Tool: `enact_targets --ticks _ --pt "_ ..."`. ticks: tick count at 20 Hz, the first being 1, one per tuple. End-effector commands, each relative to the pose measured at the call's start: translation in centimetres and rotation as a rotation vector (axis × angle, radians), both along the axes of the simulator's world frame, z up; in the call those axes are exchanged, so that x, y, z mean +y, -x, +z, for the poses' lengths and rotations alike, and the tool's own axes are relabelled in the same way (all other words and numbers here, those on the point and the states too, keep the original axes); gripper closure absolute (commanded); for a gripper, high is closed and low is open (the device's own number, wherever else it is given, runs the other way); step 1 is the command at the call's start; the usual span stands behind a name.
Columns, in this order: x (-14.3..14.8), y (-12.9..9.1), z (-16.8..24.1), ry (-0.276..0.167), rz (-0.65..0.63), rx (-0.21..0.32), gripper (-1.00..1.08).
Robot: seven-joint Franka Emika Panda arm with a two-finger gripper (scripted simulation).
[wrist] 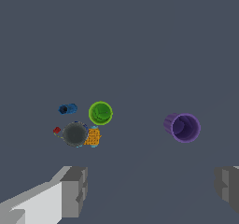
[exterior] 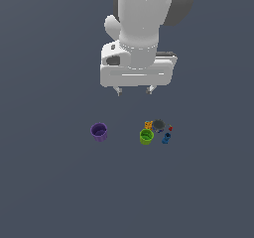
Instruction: Pick up a designated object from a clutter of objects.
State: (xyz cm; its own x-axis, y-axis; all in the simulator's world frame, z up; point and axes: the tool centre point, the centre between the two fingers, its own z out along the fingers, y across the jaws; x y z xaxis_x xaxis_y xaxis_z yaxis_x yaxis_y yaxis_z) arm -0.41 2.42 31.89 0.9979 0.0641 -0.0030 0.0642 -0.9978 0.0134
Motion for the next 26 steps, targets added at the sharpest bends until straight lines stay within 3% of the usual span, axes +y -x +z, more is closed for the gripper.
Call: enact_targets --ticks 1,13,20,26 --pt "0.0 0.0 0.0 0.0 0.0 0.0 -0.92" --pt "-2.3 0.1 0.1 0.007 -0.059 0.02 -0.92" --pt "-1.1 -0.6 -1.4 0.012 -0.021 0.018 -0.92" --pt "1.5 -1.9 -4.8 0.019 0.062 0.016 -0.92"
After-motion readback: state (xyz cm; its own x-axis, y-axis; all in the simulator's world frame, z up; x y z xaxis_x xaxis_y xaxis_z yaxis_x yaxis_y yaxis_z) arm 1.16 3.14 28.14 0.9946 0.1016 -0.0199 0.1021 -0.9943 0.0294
